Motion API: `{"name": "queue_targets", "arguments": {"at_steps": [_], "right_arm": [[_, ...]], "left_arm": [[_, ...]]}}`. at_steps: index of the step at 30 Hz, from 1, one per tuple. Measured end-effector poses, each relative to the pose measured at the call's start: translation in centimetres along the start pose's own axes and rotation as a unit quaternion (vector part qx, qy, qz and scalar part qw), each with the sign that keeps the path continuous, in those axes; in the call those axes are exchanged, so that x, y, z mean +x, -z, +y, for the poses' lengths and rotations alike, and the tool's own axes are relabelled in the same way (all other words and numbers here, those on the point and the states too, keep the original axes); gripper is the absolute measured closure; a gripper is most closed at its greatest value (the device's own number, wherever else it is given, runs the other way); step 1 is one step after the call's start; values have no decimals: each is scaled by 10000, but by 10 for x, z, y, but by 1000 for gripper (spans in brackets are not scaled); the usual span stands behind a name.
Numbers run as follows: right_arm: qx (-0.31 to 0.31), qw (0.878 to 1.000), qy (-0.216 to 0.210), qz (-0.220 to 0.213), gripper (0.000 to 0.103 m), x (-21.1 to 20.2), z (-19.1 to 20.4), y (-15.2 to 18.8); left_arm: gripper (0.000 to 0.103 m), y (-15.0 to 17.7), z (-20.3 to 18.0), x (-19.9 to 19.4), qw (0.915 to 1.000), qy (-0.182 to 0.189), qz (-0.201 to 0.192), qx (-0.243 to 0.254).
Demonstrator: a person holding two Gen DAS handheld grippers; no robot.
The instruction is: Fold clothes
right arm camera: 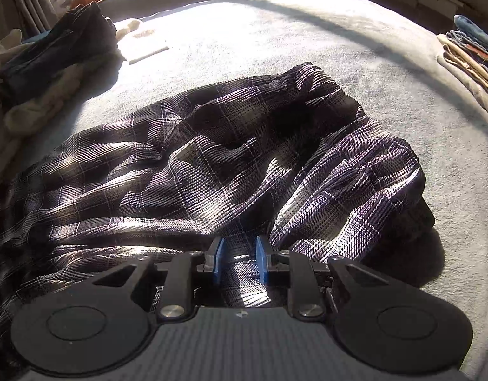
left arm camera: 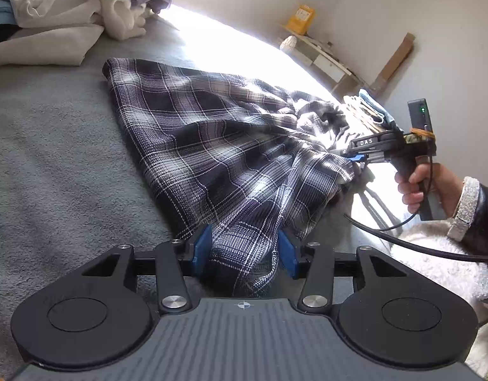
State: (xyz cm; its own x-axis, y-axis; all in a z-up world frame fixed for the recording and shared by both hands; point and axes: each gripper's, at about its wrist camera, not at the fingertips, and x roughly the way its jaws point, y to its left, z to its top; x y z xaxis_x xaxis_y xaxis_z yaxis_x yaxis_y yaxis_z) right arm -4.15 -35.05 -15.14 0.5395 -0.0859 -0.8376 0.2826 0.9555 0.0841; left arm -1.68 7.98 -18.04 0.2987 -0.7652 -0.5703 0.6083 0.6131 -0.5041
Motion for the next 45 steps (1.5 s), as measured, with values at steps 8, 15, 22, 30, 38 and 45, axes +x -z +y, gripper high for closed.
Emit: {"name": "queue_targets", "arguments": {"at_steps": [8,15,22,30,38,45], "right_arm": [[88,9981,-117,-601,80,-8,18,-58],[1866,9804,-377,-508,78,65,-44,-82],[1602,9801,-908,-744,73,5,-36,-60],[-1530,9554,-2438,-655,63,-81,85,-7],[-4489,8542,-2445,-950,60,-111,192,103],[-6086,7503,-2078,-1535,41,-108,228,165]], "left_arm": [[55,-1,0,2,10000,45,44,51],[54,1,4,1,9999,121,0,-50],[51,-2,7,0,9995,229,39,-204],[51,-6,16,-8,9950,253,-104,-960],[46,-9,36,-28,9797,276,-467,-1932],[45,-6,49,-37,9722,135,-587,-2264]]}}
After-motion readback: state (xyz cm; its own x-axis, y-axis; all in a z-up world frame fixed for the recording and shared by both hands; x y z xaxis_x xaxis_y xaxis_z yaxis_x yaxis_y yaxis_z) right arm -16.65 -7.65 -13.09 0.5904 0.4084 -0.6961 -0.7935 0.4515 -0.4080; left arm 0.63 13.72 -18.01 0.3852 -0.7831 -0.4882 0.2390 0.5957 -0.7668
